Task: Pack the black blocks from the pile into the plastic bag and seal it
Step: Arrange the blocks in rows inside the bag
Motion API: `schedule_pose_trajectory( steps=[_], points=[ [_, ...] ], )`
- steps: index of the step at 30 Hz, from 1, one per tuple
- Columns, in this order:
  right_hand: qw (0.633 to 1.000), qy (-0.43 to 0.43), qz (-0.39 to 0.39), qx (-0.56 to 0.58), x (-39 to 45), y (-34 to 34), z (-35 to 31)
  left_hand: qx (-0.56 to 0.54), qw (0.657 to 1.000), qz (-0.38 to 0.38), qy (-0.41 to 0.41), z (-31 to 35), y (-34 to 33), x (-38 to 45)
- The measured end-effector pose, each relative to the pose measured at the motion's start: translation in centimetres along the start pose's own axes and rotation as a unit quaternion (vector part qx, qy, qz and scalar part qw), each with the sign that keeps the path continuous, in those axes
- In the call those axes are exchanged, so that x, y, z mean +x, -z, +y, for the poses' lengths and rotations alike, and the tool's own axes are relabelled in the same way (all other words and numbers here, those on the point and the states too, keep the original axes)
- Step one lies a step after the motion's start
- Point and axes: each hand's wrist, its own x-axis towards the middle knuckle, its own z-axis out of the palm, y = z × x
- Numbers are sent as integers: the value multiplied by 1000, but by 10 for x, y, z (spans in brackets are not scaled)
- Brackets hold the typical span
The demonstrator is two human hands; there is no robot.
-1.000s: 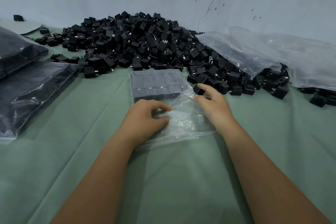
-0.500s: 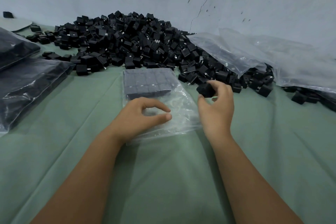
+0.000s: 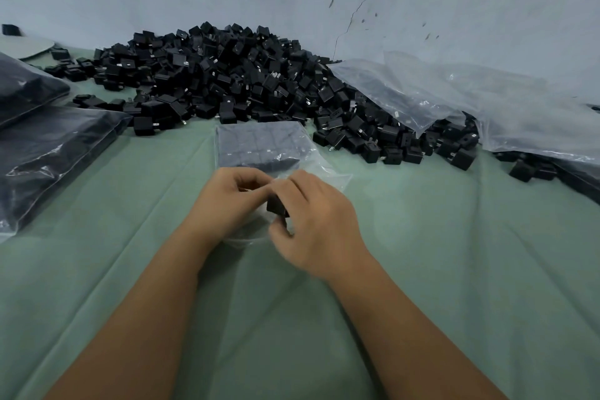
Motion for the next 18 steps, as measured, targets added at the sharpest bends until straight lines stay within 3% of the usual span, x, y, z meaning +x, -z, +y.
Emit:
schedule_pose_trajectory(
  steps=[6, 14, 18],
  points=[
    [984, -65, -119, -118, 1, -2, 9, -67, 996, 63, -15, -1, 1, 1],
    [964, -111, -184, -154, 7, -1, 6, -152, 986, -18, -62, 8, 1, -3],
    [948, -155, -202, -191, 8, -2, 5, -154, 987, -35, -30, 7, 3, -5]
  ],
)
